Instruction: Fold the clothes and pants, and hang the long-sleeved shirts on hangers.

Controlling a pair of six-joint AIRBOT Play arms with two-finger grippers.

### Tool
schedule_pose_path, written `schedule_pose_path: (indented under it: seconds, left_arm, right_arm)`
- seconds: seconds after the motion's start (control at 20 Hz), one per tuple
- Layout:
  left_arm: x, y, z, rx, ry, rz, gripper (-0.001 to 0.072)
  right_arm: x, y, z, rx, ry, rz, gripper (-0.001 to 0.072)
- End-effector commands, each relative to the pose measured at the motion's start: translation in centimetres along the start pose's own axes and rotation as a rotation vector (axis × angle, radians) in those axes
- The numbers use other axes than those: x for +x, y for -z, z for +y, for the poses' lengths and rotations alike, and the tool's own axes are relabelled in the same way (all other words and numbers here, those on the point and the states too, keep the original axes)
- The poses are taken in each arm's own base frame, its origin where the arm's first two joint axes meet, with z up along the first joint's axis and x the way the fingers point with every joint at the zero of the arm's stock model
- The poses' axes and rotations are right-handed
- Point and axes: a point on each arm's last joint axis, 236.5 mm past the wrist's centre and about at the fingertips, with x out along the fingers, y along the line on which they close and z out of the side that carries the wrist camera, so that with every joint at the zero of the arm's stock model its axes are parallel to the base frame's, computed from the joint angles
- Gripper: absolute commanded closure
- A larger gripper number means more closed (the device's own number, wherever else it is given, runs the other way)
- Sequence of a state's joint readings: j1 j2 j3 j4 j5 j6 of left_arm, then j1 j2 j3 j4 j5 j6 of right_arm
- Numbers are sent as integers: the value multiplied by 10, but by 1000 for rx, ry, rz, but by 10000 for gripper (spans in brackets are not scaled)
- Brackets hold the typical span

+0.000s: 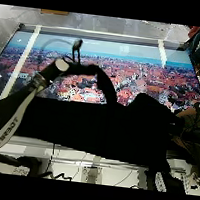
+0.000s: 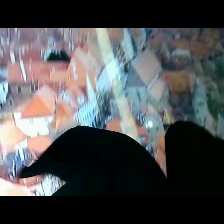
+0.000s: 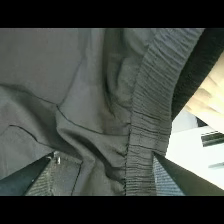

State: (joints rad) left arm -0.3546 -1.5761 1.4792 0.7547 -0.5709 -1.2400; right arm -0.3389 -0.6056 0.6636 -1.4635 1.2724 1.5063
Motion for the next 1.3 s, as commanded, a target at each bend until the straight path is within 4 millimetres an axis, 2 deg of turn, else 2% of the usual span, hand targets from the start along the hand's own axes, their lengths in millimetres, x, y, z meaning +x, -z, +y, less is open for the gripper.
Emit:
schedule_pose_path:
  seconds: [0.0,0.1,0.2,0.4,0.6,0.85,0.95,1.0,1.1,1.25]
  left_arm:
    - [-64,-102,-22,229,-53,-326,695]
    - [-101,-137,-23,297,-99,-441,695]
    - [-130,-154,-14,371,-164,-481,696]
    - [-171,-173,23,500,-316,-488,696]
    - [-211,-191,74,464,-432,-519,696]
    - [-246,-196,126,420,-535,-515,695]
    - [-250,-188,141,400,-547,-469,695]
    - [-248,-174,150,392,-548,-401,695]
    - [-249,-135,179,428,-604,-188,696]
    - [-269,-79,238,444,-732,100,695]
  right_arm:
    - [0,-2,0,1,1,-10,56]
    - [0,-3,0,1,1,-10,56]
    - [0,-5,0,1,1,-19,56]
    - [-2,-25,-1,2,6,-105,56]
    - [-5,-48,-3,37,8,-202,56]
    - [-12,-74,-5,58,11,-316,58]
    - [-9,-81,-6,60,11,-336,58]
    - [-6,-82,-5,63,9,-327,58]
    - [1,-80,-3,73,-5,-303,58]
    - [8,-79,-2,80,-13,-280,58]
